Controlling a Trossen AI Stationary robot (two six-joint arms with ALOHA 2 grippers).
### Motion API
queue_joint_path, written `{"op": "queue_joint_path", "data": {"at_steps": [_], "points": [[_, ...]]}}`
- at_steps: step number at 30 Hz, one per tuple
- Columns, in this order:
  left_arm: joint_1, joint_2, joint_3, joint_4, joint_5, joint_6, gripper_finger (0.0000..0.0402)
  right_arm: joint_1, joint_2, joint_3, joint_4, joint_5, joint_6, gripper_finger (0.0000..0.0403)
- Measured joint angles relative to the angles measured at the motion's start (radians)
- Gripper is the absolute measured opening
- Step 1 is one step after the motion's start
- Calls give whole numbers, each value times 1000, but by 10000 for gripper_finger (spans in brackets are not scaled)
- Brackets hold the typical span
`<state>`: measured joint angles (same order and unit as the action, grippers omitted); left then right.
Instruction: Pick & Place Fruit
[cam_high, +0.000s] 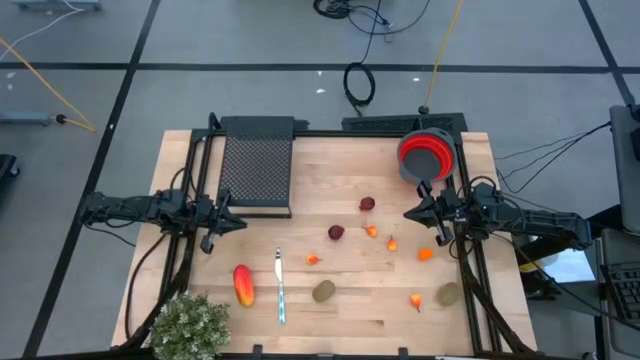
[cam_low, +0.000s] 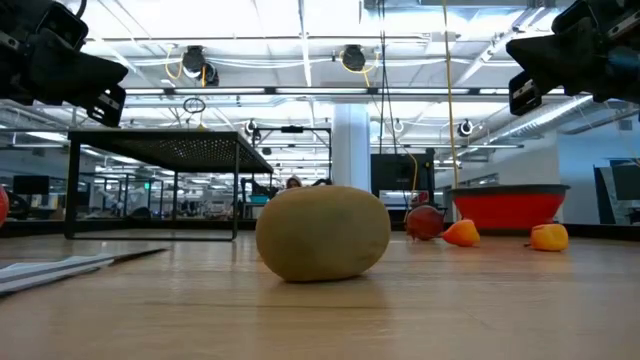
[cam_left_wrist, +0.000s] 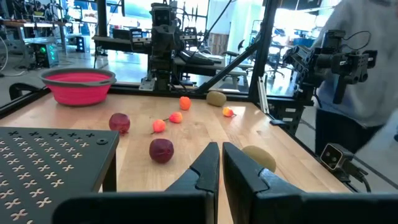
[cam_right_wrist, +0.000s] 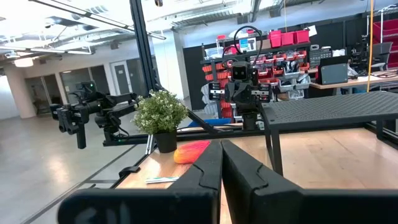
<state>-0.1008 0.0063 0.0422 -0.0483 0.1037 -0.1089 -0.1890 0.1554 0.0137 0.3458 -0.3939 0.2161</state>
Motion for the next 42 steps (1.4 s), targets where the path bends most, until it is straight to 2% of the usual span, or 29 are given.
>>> {"op": "queue_joint_path", "data": {"at_steps": [37, 42], "points": [[0, 0, 0, 0, 0, 0, 19, 0, 0, 0, 2, 0, 8, 0], [0, 0, 0, 0, 0, 0, 19, 0, 0, 0, 90, 0, 15, 0]]}}
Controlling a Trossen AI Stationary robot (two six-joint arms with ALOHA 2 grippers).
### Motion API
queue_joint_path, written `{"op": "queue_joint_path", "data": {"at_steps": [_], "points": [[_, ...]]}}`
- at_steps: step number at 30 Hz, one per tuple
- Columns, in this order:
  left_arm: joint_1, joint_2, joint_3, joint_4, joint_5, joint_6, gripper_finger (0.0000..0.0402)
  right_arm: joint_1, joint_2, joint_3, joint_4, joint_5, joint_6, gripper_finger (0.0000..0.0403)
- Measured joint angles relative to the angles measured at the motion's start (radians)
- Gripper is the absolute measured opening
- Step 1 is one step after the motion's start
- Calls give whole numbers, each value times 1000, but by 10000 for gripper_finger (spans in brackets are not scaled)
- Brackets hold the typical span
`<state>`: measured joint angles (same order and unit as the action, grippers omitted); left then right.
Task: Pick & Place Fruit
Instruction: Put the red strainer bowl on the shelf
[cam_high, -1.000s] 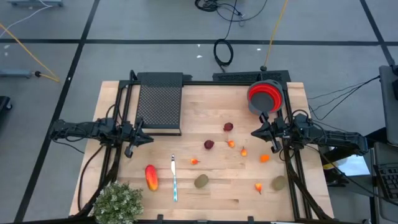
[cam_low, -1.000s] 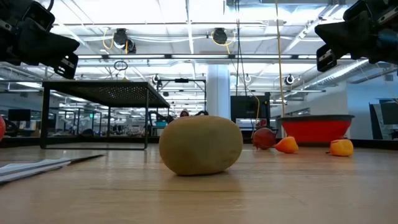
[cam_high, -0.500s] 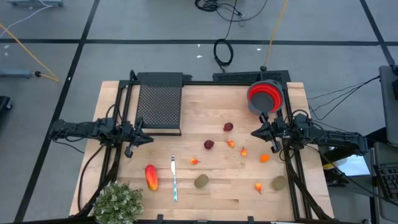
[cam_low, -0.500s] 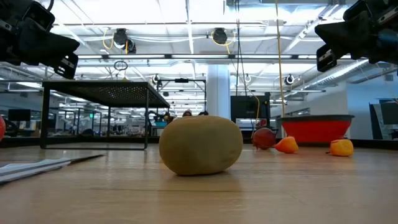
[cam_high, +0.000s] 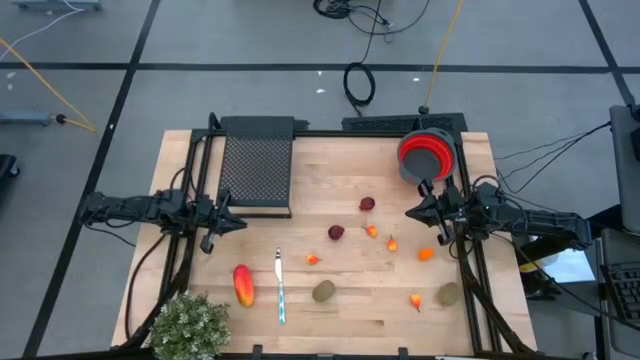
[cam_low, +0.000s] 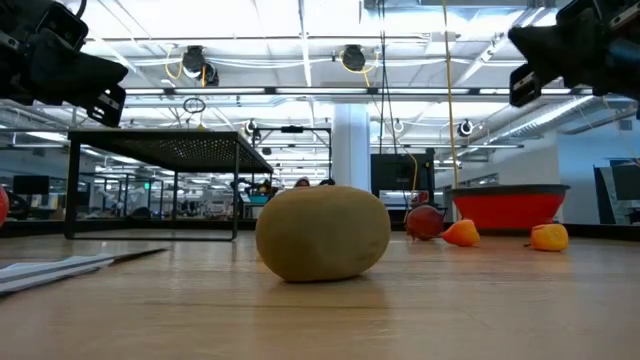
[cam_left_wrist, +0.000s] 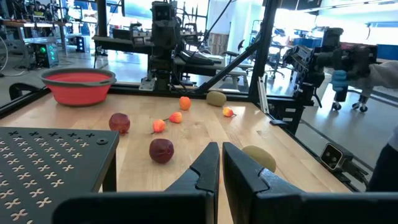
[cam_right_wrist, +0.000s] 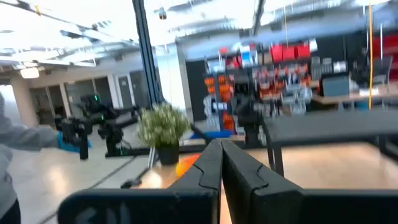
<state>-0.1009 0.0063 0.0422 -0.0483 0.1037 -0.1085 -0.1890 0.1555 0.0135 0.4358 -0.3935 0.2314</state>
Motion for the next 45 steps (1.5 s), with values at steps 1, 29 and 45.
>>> {"op": "queue_joint_path", "data": {"at_steps": [1, 29, 45], "points": [[0, 0, 0, 0, -2, 2, 19, 0, 0, 0, 30, 0, 0, 0], [0, 0, 0, 0, -105, -32, 19, 0, 241, 492, -336, 923, -34, 0], [0, 0, 0, 125, -104, -243, 19, -31, 588, 933, -860, 1224, 74, 0]]}}
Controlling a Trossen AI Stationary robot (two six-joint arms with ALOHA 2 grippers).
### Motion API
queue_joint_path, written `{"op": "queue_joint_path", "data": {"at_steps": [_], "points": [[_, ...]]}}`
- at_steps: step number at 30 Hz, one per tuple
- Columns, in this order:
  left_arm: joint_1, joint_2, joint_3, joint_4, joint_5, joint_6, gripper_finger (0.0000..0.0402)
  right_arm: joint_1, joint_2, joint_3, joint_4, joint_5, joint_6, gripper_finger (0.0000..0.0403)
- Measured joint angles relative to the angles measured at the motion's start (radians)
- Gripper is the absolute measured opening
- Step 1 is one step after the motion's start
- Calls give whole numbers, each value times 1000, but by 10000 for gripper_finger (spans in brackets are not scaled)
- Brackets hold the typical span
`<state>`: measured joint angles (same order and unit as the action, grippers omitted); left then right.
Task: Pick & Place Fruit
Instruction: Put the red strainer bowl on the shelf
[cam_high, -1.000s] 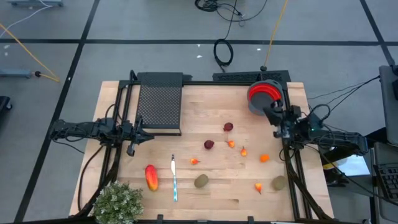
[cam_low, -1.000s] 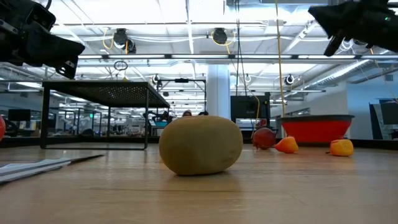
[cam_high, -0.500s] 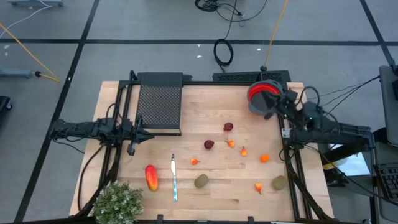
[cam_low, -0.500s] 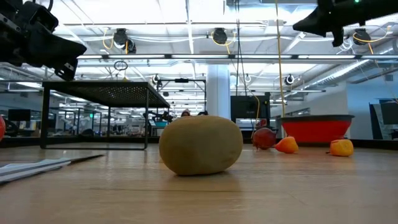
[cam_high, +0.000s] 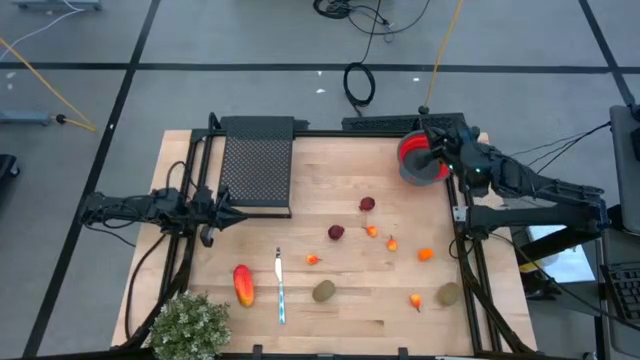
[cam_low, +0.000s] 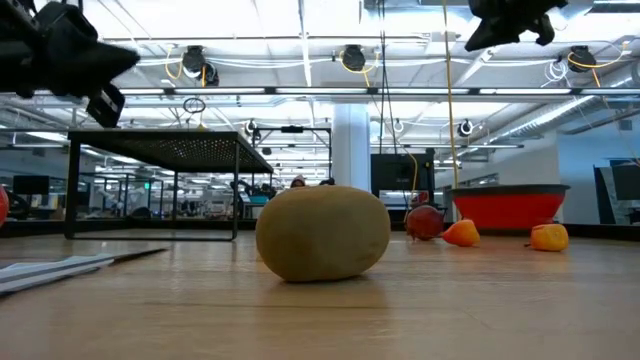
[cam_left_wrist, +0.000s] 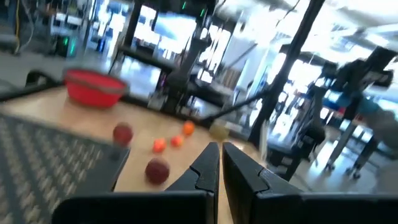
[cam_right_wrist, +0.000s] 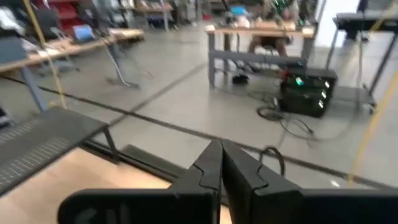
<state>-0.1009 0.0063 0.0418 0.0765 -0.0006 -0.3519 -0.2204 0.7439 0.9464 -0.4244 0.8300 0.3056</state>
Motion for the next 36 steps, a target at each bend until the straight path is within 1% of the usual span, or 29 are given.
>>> {"op": "queue_joint_path", "data": {"at_steps": [4, 10, 13, 17, 20, 24, 31, 34, 36], "points": [[0, 0, 0, 71, 0, 0, 19, -61, 62, 81, -208, -96, 121, 0], [0, 0, 0, 132, 0, 1, 19, -191, 130, 146, -489, -329, 283, 0], [0, 0, 0, 138, 0, 2, 19, -254, 153, 147, -589, -414, 310, 0], [0, 0, 0, 138, 0, 2, 19, -337, 185, 147, -687, -514, 281, 0], [0, 0, 0, 138, 0, 2, 19, -393, 215, 147, -736, -543, 275, 0], [0, 0, 0, 138, 0, 2, 19, -467, 262, 147, -777, -544, 229, 0], [0, 0, 0, 138, 0, -13, 19, -613, 349, 147, -788, -544, 121, 0], [0, 0, 0, 138, 2, -50, 19, -670, 378, 147, -779, -530, 115, 0], [0, 0, 0, 138, 2, -73, 19, -702, 392, 147, -776, -495, 106, 3]]}}
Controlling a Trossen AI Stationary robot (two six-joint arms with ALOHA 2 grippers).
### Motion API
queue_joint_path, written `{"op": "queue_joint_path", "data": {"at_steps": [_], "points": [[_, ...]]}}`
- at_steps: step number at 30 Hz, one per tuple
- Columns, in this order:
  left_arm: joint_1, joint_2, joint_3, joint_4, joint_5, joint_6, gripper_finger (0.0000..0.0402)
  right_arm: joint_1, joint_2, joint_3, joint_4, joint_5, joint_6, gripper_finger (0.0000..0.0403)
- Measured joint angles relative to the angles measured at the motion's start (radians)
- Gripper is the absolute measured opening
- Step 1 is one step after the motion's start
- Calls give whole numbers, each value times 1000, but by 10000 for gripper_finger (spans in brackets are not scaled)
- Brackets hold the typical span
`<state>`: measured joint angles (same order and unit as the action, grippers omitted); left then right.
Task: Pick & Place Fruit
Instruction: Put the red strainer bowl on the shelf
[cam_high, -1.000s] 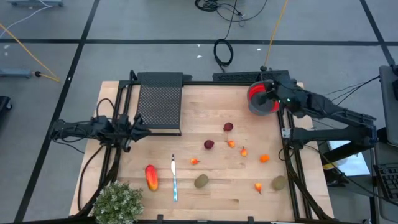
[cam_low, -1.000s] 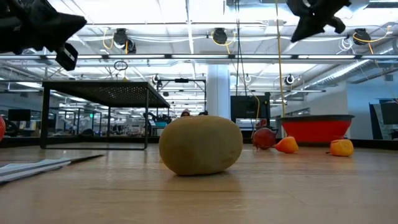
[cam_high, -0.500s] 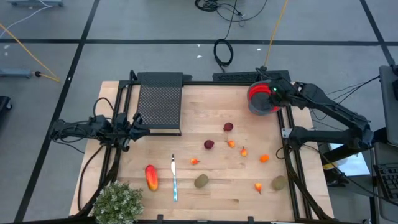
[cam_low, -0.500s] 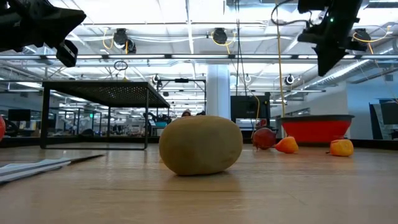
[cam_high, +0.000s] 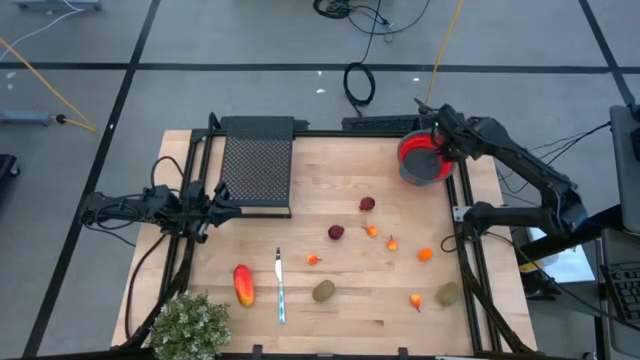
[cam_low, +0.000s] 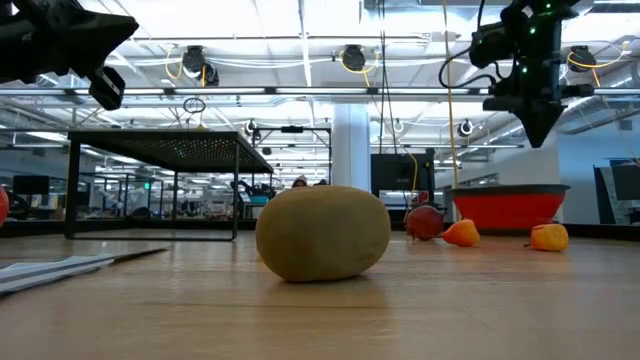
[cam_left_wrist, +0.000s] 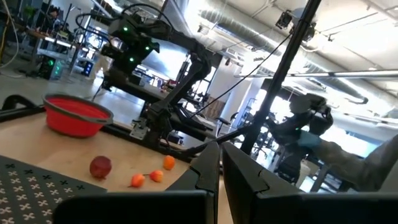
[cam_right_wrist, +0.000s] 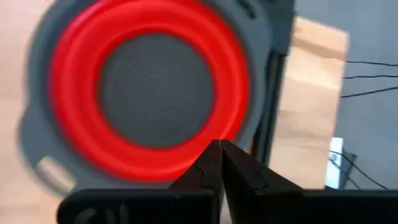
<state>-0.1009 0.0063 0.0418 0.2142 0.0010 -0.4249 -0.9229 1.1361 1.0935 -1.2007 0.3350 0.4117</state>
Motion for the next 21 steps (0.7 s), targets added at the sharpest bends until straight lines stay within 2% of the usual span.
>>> {"op": "queue_joint_path", "data": {"at_steps": [2, 9, 21], "points": [[0, 0, 0, 0, 0, -7, 19, -26, 10, 0, 0, 29, -32, 10], [0, 0, 0, 0, -1, 4, 19, -34, 1, 0, -7, 22, -52, 46], [0, 0, 0, 0, -2, 2, 19, -34, 2, 0, -5, 3, -11, 152]]}}
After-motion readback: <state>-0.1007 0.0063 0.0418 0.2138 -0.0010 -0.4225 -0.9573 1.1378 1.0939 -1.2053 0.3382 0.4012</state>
